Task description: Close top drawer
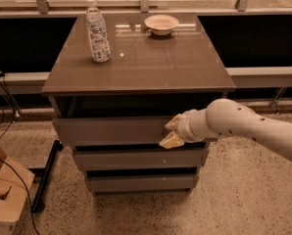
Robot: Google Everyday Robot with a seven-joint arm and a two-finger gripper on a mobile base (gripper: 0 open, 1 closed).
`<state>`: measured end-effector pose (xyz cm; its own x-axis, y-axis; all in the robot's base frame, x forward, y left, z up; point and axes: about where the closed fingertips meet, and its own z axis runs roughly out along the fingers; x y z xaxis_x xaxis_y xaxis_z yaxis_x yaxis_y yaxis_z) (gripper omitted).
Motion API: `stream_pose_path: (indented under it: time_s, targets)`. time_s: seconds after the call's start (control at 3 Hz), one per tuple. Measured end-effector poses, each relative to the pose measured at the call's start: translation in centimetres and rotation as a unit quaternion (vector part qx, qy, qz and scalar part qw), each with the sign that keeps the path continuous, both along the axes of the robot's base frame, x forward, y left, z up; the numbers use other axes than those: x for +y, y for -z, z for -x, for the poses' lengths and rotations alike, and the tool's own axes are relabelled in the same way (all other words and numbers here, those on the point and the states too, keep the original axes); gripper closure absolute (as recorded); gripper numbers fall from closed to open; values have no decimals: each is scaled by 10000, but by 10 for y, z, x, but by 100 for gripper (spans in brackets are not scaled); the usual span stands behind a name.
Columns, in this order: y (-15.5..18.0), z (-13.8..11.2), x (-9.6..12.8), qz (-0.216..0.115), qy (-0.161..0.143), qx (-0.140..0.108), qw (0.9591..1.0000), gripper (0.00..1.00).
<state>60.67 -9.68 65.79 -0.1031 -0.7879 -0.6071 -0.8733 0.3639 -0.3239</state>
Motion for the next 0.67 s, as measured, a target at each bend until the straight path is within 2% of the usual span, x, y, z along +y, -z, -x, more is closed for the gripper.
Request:
stream_pose_path:
  time_s: [0.33, 0.67]
  targets:
    - [0, 0, 1, -1, -9, 3, 10000, 0]
    - [0, 0, 1, -1, -9, 3, 10000, 0]
